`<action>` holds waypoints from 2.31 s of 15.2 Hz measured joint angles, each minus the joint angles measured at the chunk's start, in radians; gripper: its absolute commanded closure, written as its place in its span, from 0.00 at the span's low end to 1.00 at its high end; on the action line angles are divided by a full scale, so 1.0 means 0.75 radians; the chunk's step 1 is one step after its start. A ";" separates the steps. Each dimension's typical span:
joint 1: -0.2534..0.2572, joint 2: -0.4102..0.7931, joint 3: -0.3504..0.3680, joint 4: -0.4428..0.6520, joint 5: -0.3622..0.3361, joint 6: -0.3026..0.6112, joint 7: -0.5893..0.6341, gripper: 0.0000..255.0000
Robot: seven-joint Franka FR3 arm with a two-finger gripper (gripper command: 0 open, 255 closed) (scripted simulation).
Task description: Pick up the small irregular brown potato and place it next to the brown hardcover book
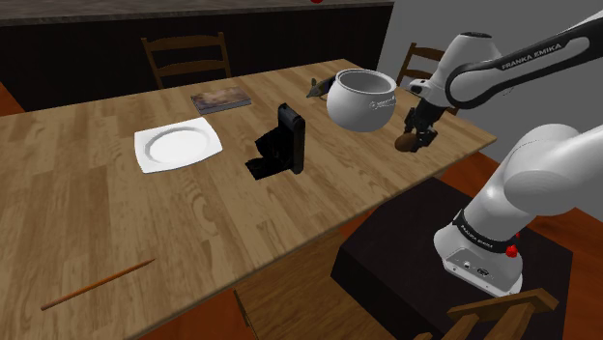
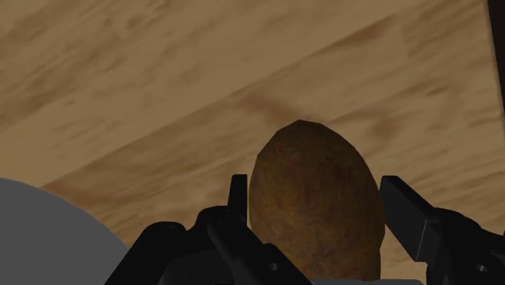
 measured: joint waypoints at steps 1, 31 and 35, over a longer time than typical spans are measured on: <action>0.002 -0.016 0.010 0.008 0.006 -0.023 0.003 1.00; 0.239 0.005 0.304 0.387 0.295 -0.380 0.206 1.00; 0.336 0.176 0.341 0.486 0.372 -0.312 0.272 1.00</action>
